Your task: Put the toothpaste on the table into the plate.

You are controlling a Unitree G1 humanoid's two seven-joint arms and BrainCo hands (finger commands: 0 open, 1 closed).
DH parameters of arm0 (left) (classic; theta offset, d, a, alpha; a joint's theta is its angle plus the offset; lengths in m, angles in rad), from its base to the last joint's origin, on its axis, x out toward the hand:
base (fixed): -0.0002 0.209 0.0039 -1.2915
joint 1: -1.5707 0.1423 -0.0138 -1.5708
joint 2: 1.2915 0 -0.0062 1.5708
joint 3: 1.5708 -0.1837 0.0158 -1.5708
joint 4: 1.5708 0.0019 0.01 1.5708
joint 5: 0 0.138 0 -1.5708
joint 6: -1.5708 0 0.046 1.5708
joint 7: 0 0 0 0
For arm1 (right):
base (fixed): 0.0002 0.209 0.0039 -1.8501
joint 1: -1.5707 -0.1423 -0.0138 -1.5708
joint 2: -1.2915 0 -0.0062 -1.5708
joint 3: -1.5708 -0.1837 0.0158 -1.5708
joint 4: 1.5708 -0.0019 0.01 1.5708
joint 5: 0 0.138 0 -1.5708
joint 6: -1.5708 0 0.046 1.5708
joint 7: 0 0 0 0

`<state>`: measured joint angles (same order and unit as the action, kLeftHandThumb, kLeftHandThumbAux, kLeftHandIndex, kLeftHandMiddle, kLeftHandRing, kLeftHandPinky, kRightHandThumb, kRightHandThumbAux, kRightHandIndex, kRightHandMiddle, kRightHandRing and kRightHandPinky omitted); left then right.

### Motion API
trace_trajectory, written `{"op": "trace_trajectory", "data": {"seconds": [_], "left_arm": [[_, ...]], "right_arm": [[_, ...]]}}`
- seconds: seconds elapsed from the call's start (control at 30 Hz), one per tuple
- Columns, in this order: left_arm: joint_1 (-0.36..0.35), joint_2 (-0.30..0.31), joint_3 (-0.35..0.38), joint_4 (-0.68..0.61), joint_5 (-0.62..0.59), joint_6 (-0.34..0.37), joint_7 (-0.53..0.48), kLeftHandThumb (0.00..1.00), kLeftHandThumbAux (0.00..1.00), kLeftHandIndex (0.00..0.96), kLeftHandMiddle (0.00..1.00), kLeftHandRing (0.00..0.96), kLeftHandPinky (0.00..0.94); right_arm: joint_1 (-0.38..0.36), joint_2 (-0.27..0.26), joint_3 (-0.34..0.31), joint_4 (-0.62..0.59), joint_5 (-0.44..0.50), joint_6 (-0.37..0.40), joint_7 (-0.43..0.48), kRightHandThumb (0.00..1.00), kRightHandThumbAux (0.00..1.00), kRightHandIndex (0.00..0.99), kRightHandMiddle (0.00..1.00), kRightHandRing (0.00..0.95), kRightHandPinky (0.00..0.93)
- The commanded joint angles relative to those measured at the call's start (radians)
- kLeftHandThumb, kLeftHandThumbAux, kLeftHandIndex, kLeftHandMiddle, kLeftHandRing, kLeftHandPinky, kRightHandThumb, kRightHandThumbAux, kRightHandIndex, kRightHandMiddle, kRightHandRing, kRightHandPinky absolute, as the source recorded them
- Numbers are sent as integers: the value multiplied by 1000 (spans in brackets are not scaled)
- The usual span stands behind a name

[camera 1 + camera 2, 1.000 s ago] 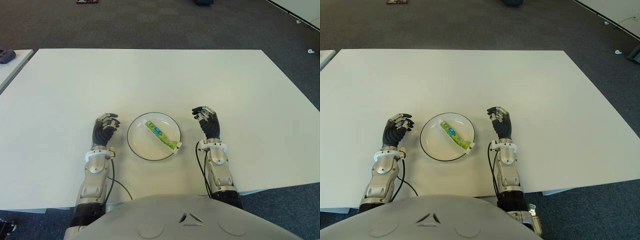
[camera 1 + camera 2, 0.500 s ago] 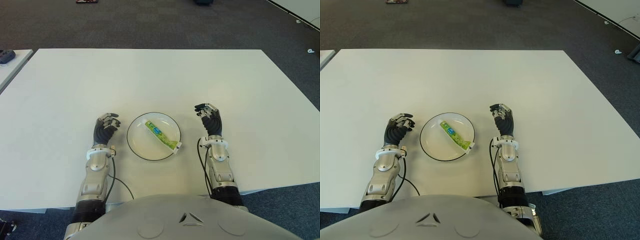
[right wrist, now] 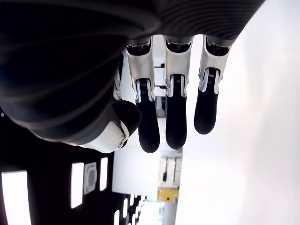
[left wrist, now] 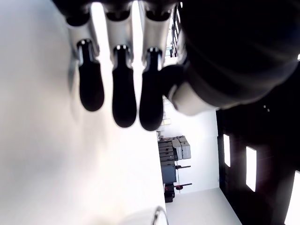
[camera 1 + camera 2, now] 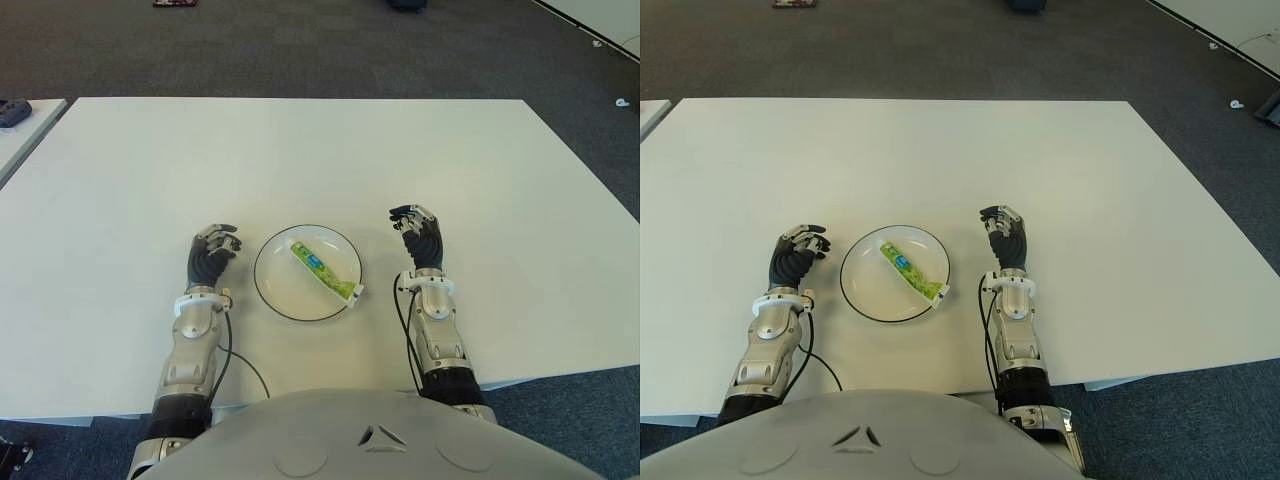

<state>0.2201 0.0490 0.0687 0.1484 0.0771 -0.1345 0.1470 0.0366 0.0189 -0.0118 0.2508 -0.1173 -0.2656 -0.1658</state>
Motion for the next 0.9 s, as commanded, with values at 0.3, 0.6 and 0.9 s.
{"op": "trace_trajectory", "data": {"seconds": [0.3,0.6,0.9], "left_arm": [[-23,0,14,87,-15,-50,-9,702,717,431,571,558,540],[-35,-2,21,122,-28,-87,-12,702,715,431,576,558,546],[-51,-4,24,151,-12,-105,4,704,714,432,599,577,568]], "right_arm": [[-31,-2,-11,73,5,-62,-8,706,728,428,435,396,390],[-44,-2,-19,112,21,-110,3,707,729,428,443,399,392],[-61,-5,-29,147,23,-143,8,708,729,428,444,401,396]]}}
